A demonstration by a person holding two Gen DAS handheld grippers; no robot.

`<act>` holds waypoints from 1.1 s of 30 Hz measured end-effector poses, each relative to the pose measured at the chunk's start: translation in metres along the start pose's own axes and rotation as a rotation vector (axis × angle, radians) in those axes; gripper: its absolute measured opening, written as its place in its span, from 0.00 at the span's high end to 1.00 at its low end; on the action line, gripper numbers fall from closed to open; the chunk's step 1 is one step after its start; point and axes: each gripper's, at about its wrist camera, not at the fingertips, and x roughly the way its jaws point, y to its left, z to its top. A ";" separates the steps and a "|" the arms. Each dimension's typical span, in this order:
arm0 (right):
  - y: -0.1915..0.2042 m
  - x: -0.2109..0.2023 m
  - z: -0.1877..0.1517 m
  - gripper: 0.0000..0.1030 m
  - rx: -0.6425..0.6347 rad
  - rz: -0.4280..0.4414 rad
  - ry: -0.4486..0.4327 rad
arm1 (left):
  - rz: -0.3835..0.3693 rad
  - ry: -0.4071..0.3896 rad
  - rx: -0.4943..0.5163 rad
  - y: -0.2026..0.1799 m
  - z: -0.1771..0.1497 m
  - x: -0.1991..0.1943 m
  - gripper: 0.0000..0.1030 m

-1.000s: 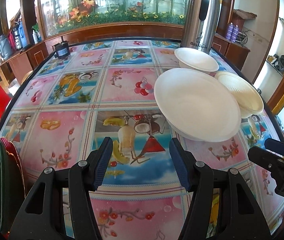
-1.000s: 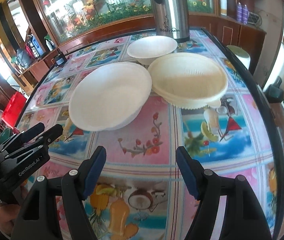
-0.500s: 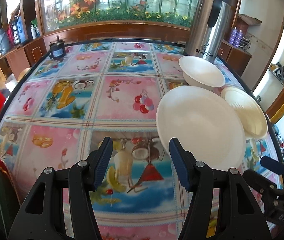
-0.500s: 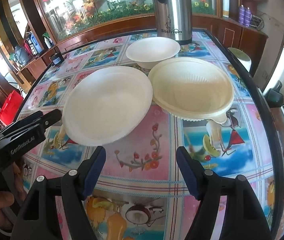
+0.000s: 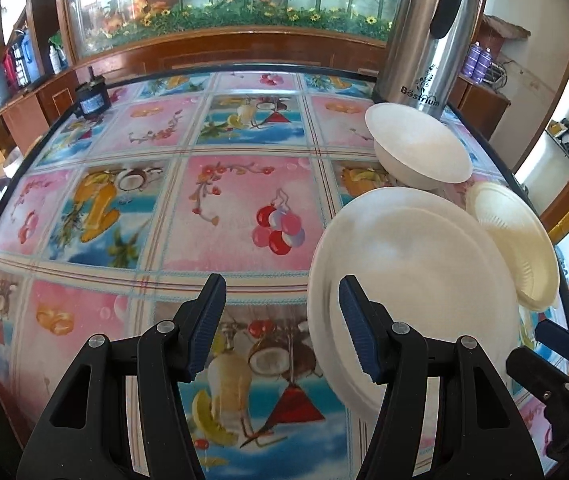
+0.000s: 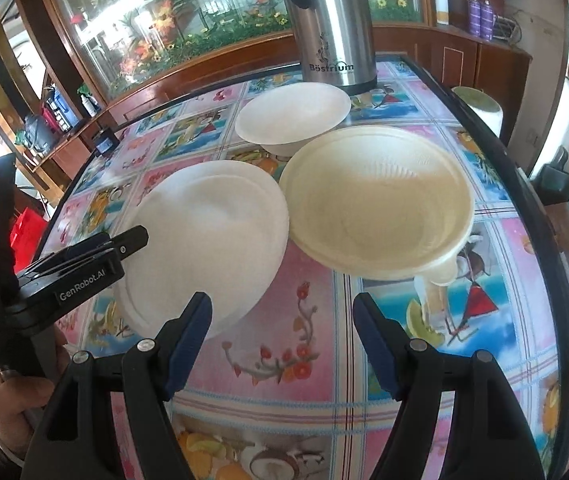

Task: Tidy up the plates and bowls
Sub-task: 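Move the tools to the large white plate and close on its rim, then carry the white plate over and lower it into the green basin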

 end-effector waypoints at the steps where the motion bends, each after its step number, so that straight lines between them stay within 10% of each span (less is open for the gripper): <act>1: 0.000 0.003 0.001 0.29 0.001 -0.001 0.002 | -0.001 -0.002 -0.001 0.000 0.001 0.001 0.43; 10: -0.001 0.019 0.010 0.30 0.017 0.018 0.016 | -0.016 0.017 0.036 -0.004 0.009 0.014 0.43; 13: 0.001 0.020 0.011 0.45 0.010 0.024 0.006 | -0.021 0.030 0.042 -0.005 0.008 0.018 0.44; 16: 0.003 0.024 0.012 0.70 -0.009 0.024 0.012 | -0.077 0.043 0.027 -0.003 0.005 0.016 0.78; 20: 0.014 0.024 0.011 0.80 -0.055 0.017 0.008 | -0.066 0.039 0.057 -0.011 0.002 0.008 0.86; 33: 0.042 -0.004 -0.011 0.81 -0.135 -0.007 -0.024 | -0.103 0.033 0.000 0.014 -0.031 -0.037 0.87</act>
